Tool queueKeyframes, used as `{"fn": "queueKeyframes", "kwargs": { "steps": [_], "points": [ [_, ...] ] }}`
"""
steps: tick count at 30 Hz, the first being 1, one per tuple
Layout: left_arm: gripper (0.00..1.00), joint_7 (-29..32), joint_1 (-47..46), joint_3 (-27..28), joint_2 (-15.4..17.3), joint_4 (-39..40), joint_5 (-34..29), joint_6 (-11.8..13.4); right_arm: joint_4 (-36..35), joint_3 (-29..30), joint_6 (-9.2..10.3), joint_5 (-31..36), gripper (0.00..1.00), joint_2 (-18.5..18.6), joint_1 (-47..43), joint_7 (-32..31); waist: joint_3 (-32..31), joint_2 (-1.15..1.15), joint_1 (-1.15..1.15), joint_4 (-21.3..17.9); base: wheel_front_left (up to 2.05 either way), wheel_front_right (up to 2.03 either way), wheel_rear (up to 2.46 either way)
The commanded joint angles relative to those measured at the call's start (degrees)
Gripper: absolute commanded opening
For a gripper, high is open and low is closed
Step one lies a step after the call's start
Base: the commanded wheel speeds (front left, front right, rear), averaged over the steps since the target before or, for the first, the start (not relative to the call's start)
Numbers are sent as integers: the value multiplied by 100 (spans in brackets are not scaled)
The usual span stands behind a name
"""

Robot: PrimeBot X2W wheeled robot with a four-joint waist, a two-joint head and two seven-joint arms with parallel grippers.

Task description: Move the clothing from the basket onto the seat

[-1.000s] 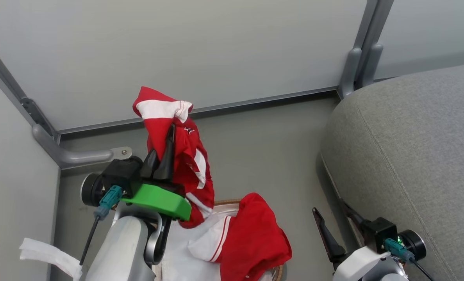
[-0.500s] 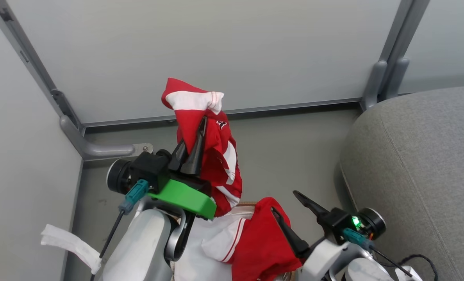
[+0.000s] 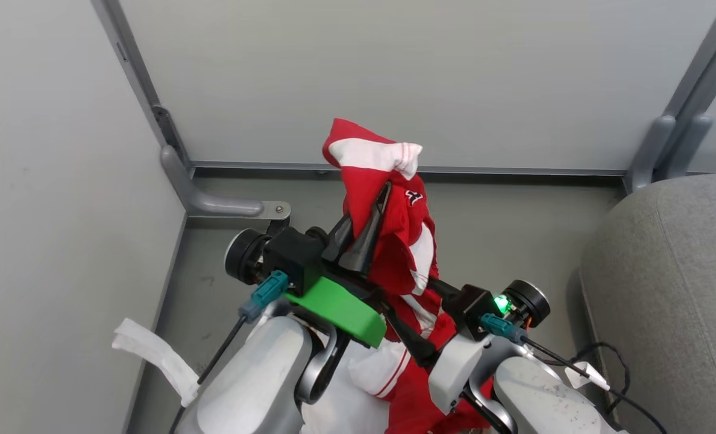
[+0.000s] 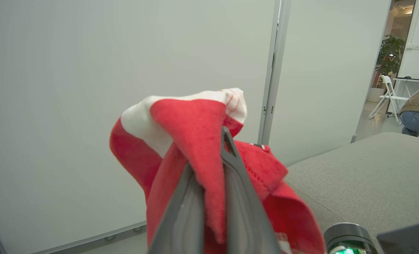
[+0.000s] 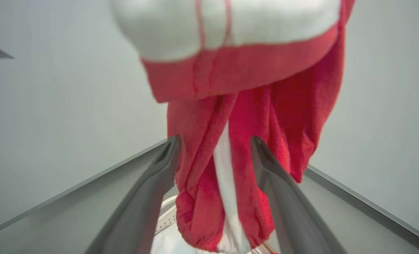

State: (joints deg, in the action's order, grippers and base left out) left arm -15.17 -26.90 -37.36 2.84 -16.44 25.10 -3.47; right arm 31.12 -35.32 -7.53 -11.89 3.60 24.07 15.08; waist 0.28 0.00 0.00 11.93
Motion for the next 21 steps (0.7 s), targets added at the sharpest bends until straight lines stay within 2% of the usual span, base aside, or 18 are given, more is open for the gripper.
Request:
{"fn": "queueKeyframes", "kwargs": {
  "steps": [1,8,9,14,21],
  "points": [
    [0,2,-117,-81,15,38,65,56,-7,-12,8,-35,100,-7,93,14,29,0,0,311,0,0,0],
    [0,2,-226,-586,13,142,271,127,88,150,8,-51,100,-53,189,14,82,0,0,662,0,0,0],
    [0,2,-244,-646,14,158,299,140,133,127,8,-128,0,-54,212,14,94,0,0,703,0,0,0],
    [0,2,-311,-783,12,187,427,201,192,33,8,-415,0,-51,273,13,143,0,0,798,0,0,0],
    [0,2,-316,-713,11,153,406,258,234,23,8,-488,0,-52,245,13,169,0,0,744,0,0,0]
  ]
}}
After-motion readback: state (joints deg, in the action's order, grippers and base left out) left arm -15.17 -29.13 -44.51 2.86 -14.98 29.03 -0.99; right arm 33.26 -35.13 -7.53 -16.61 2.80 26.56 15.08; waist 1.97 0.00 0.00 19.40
